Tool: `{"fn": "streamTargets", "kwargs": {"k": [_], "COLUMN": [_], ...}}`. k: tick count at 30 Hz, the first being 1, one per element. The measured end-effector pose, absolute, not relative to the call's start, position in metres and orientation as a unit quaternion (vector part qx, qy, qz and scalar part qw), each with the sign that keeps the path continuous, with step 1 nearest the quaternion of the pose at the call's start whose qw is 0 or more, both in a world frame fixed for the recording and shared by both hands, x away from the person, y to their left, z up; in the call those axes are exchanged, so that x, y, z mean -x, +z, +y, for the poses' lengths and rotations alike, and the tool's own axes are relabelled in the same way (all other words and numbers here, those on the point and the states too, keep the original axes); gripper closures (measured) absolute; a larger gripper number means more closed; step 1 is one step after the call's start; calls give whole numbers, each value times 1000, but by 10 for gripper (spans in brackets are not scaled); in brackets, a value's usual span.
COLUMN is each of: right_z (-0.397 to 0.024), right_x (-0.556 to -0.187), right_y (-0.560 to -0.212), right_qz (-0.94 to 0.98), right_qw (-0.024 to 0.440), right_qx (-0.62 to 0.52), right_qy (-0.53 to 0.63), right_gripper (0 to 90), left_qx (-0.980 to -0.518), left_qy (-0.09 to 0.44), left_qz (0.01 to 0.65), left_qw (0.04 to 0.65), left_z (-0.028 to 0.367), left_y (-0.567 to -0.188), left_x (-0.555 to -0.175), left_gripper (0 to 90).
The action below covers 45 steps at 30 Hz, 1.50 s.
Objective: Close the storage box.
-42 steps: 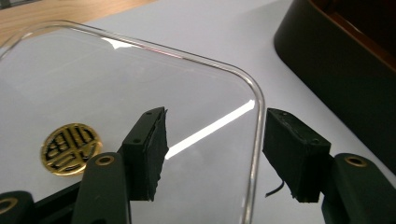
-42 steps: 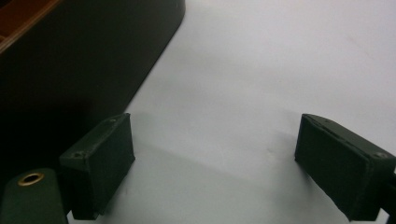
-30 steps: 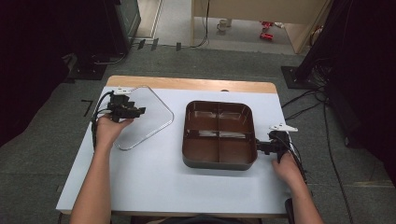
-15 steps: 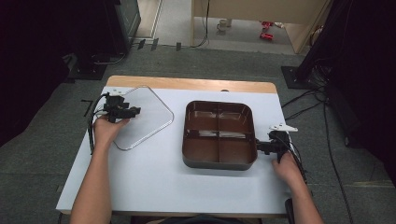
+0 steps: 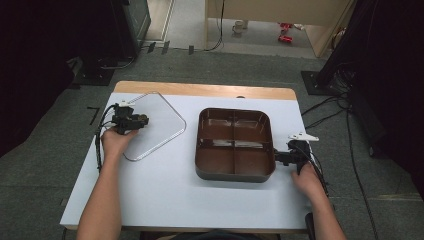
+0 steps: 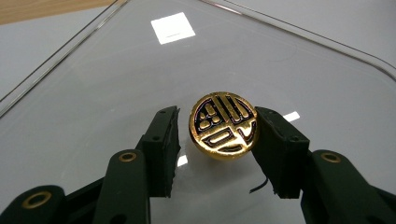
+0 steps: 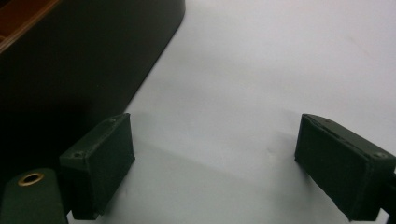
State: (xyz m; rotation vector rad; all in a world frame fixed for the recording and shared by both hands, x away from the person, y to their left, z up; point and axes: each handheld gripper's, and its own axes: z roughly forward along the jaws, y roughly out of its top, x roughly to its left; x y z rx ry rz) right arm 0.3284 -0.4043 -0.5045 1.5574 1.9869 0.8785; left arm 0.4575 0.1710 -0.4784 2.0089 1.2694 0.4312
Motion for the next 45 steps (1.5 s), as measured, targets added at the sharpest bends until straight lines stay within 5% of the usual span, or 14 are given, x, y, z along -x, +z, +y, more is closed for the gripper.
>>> {"fn": "streamTargets", "kwargs": {"k": [7,45], "right_z": [-404,-405], "right_x": [-328,-328], "right_y": [-504,-504], "right_qz": [723,723], "right_qw": [232,232], "right_qx": [-567,-567], "right_qy": [320,320], "right_gripper": [112,112], "left_qx": [-775,-805], "left_qy": [159,114], "left_qz": [499,392], "left_qw": [354,431], "left_z": [169,103], "left_y": [-477,-394], "left_x": [-458,-424], "left_gripper": [591,595]}}
